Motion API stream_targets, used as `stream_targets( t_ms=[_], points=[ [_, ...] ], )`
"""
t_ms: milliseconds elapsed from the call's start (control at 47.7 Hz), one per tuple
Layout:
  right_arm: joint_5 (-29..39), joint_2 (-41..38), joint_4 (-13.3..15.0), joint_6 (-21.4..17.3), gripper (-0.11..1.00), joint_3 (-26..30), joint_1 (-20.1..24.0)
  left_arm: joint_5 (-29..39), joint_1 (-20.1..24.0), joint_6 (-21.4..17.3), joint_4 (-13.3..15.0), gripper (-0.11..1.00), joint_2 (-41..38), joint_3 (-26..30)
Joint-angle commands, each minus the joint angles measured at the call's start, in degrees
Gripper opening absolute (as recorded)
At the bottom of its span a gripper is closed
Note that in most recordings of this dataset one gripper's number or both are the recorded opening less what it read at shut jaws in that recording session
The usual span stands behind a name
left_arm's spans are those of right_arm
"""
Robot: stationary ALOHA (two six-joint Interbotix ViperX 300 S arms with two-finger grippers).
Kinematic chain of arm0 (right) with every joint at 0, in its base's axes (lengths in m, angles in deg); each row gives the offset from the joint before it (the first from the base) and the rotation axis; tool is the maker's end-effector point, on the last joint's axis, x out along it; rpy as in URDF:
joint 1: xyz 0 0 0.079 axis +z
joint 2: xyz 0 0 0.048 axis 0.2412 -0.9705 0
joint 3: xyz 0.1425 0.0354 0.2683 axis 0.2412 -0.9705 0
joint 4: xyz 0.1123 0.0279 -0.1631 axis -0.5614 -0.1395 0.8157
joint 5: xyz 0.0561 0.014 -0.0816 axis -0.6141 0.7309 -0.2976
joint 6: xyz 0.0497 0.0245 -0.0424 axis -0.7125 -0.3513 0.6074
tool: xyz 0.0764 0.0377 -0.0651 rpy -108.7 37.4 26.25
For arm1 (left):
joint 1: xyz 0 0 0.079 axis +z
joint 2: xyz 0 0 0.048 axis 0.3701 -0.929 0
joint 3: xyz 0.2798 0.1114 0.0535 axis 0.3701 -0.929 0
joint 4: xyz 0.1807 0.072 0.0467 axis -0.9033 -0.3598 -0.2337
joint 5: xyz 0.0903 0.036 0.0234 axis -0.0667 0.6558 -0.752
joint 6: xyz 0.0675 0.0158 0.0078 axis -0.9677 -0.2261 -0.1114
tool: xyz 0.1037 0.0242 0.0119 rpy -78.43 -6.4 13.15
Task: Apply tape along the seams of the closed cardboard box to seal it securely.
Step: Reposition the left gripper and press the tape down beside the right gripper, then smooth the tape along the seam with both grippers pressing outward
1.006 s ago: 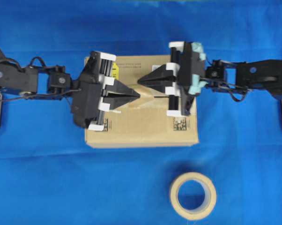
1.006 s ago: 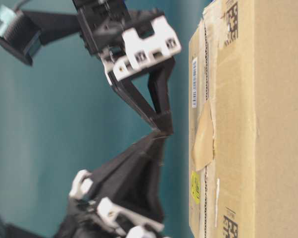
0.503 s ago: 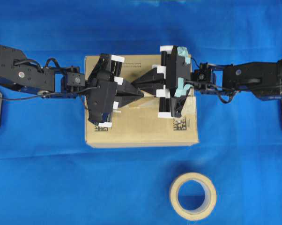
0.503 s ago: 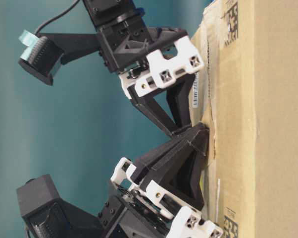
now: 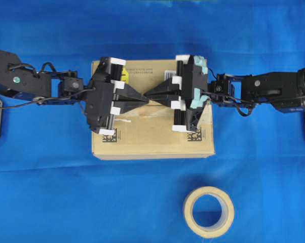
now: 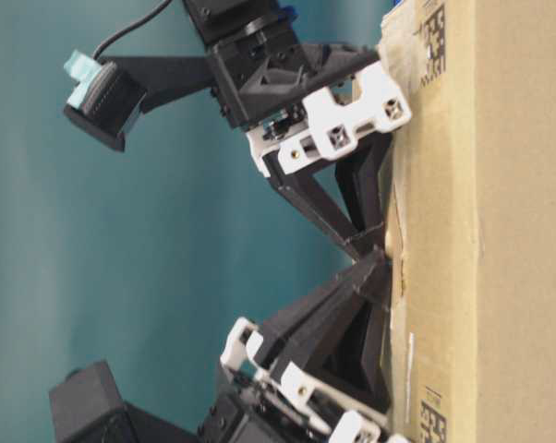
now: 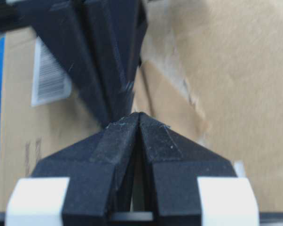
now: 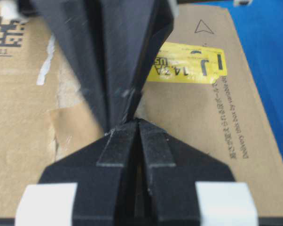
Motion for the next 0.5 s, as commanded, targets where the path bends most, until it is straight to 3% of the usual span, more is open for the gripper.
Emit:
stream_targets(
  t_ms=[0,482],
  points=[
    [0.26,1.85,-0.09,-0.53,0.0,-1.23,1.41,0.26,1.41,0.7,0.18,0.0,2.11,-1.41],
    [3.43,13.27,-0.26,-2.2,0.0,-8.09,1.41,0.79,1.41,2.37,0.09,0.0,10.28,-4.75]
  ],
)
